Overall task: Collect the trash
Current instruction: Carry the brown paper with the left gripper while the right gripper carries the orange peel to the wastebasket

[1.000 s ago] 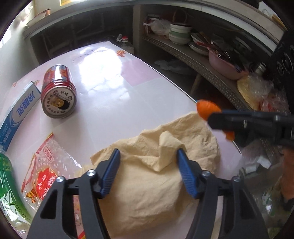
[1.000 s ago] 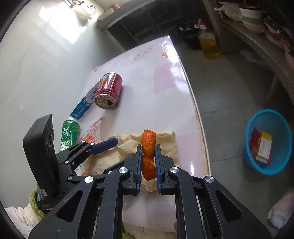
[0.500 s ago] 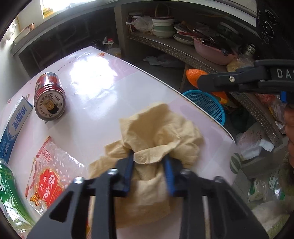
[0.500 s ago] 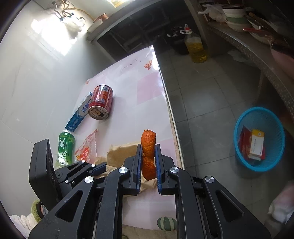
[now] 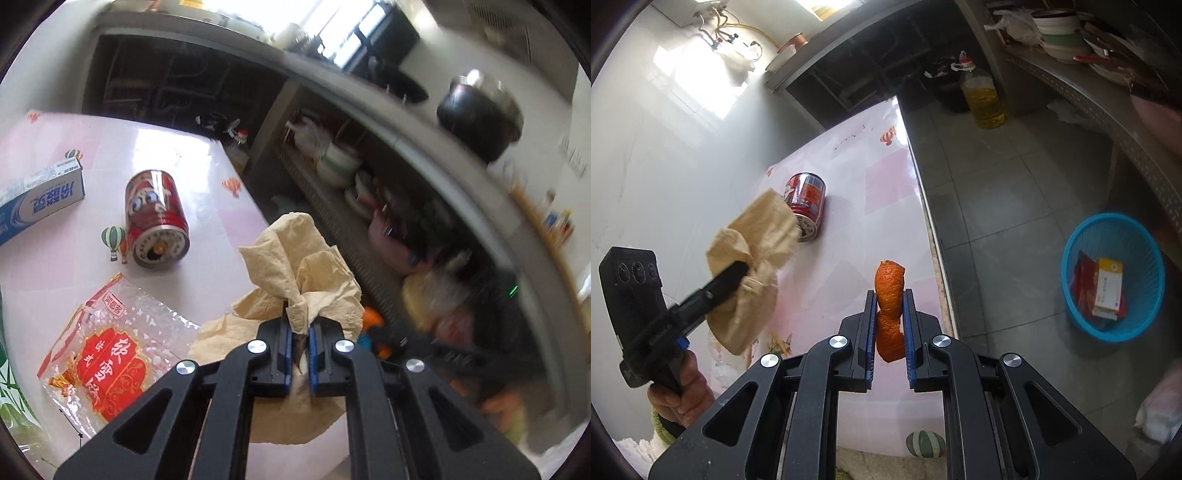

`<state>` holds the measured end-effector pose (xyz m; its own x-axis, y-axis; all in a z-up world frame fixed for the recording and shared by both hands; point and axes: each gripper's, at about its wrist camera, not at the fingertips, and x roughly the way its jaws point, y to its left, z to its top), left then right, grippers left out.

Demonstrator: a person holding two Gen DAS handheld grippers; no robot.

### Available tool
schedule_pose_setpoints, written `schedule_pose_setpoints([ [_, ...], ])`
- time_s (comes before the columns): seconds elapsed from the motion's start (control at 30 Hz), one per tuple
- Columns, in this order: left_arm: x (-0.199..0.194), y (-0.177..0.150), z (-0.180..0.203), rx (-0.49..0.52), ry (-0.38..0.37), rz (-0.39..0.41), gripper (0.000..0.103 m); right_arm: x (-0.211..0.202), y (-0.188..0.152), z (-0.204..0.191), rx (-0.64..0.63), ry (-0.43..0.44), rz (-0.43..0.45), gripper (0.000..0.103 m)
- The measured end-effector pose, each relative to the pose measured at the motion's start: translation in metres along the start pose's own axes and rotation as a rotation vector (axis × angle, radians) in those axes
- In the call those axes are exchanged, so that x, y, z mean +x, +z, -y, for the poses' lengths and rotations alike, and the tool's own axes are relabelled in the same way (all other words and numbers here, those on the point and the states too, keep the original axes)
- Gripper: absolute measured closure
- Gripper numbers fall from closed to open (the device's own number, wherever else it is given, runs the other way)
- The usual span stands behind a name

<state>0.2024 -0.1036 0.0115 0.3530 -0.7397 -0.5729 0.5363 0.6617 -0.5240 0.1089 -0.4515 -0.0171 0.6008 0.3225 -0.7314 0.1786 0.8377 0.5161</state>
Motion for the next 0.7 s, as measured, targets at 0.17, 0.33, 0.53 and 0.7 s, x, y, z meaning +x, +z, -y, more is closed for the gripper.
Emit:
schedule_pose_setpoints([
  [0.17, -0.028, 0.020, -0.020, -0.178, -0.159, 0.090, 0.097, -0.001, -0.001, 0.000, 0.000, 0.001, 0.001, 0.091],
  [0.33, -0.051, 0.033, -0.013, -0.209, -0.280, 0.161, 0.097, -0.002, 0.000, 0.002, 0.000, 0.000, 0.003, 0.091],
  [0.53, -0.059, 0.036, 0.002, -0.189, -0.324, 0.158, 0.097, -0.007, -0.002, 0.005, 0.012, -0.005, 0.021, 0.091],
  [0.7, -0.034, 0.040, 0.028, -0.101, -0.214, 0.092, 0.097, -0.032, -0.003, 0.031, 0.067, -0.057, 0.083, 0.091],
])
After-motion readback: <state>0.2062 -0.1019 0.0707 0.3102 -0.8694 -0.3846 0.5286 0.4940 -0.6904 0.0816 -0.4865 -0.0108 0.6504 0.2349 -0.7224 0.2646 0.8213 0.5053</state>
